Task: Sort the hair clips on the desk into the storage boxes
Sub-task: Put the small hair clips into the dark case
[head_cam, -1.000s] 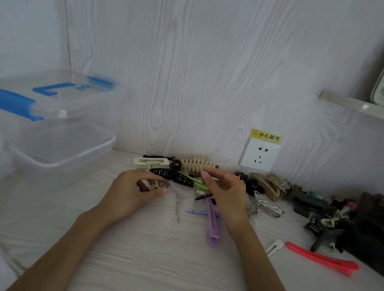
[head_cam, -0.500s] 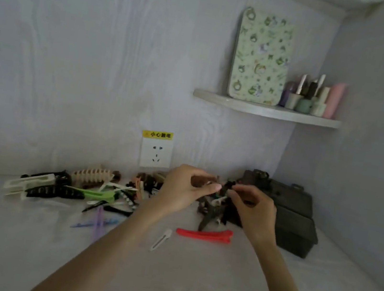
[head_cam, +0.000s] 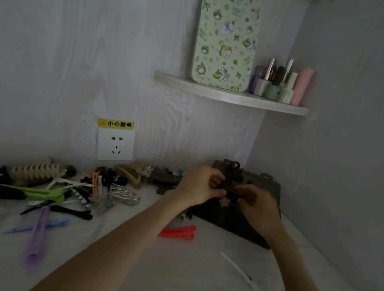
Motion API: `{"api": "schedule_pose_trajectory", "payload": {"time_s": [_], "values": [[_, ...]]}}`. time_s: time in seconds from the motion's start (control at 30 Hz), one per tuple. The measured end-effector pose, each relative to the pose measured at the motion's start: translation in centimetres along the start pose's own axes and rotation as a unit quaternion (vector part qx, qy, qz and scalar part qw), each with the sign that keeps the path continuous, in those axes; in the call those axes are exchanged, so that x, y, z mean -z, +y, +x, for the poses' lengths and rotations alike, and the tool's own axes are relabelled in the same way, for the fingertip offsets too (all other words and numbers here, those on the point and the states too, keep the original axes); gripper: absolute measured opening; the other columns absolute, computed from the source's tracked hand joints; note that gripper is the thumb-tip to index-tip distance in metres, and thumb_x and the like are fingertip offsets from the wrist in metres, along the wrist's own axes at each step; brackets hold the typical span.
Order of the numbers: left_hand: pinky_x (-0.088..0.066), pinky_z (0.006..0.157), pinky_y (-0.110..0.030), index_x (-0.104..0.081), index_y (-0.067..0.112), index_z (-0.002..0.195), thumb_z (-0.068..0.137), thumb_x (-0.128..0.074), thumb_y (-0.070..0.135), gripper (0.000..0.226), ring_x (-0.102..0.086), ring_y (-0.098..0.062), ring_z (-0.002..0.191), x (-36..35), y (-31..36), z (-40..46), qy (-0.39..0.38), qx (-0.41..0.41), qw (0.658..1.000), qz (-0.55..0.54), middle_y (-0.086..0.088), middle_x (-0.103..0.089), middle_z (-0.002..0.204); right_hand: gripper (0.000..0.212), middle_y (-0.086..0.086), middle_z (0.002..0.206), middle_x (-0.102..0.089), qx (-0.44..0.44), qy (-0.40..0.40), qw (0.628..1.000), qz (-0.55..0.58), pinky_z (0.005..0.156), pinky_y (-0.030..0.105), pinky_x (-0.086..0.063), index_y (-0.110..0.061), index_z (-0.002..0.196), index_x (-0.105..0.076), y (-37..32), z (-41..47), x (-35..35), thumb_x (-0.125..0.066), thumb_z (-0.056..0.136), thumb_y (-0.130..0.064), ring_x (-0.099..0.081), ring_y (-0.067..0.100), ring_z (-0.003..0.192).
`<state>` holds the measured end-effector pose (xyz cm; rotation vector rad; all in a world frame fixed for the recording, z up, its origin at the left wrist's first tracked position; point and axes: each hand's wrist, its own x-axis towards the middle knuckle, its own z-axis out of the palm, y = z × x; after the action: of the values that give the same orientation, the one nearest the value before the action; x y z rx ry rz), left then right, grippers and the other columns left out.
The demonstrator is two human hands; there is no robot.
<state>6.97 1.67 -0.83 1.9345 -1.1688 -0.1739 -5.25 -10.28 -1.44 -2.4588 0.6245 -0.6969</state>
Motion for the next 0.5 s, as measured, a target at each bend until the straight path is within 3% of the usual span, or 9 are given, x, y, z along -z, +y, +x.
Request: {"api": "schedule_pose_trajectory", "payload": {"time_s": [0.1, 0.2, 0.33, 0.5], "values": [[-0.05, 0.089, -0.024, -0.062, 0.016, 0.119, 0.082, -0.07, 0.017, 0.038, -0.063, -0.013, 0.101, 2.0, -0.8, -1.3, 0.009, -0.014, 1.0, 0.015, -0.001, -0.067, 0.116, 0.031, 0.003, 0.109, -0.07, 0.017, 0.029, 0.999, 0.015, 0.078, 0.015, -0.043, -0.014, 0.109, -0.067, -1.3, -0.5, -0.9, -0.06, 0.082, -0.001, -0.064, 0.016, 0.098], [-0.05, 0.085, -0.023, -0.063, 0.021, 0.118, 0.087, -0.062, 0.015, 0.032, -0.064, -0.01, 0.1, 4.8, -2.2, -3.7, 0.032, -0.016, 0.998, 0.053, 0.003, -0.068, 0.113, 0.026, -0.001, 0.091, -0.069, 0.064, 0.042, 0.996, 0.041, 0.072, 0.003, -0.043, -0.016, 0.1, -0.069, -3.1, -1.5, -2.0, -0.062, 0.081, -0.001, -0.063, 0.011, 0.082], [-0.047, 0.097, -0.03, -0.063, 0.024, 0.118, 0.091, -0.056, 0.013, 0.03, -0.058, -0.008, 0.112, 7.6, -4.7, -8.6, -0.006, 0.007, 0.993, 0.122, 0.006, -0.063, 0.121, 0.02, -0.006, 0.079, -0.066, 0.104, 0.001, 0.992, 0.067, 0.073, 0.02, -0.053, -0.017, 0.096, -0.07, -6.1, -2.8, -4.2, -0.063, 0.083, -0.004, -0.064, 0.009, 0.075], [-0.049, 0.086, -0.029, -0.066, 0.027, 0.113, 0.088, -0.061, 0.021, 0.027, -0.062, -0.014, 0.102, 12.7, -8.3, -14.5, 0.125, 0.086, 0.974, 0.171, 0.009, -0.065, 0.116, 0.019, -0.005, 0.087, -0.068, 0.135, -0.081, 0.985, 0.071, 0.072, 0.017, -0.05, -0.019, 0.101, -0.069, -10.6, -3.3, -8.5, -0.059, 0.087, -0.011, -0.064, 0.008, 0.078]]}}
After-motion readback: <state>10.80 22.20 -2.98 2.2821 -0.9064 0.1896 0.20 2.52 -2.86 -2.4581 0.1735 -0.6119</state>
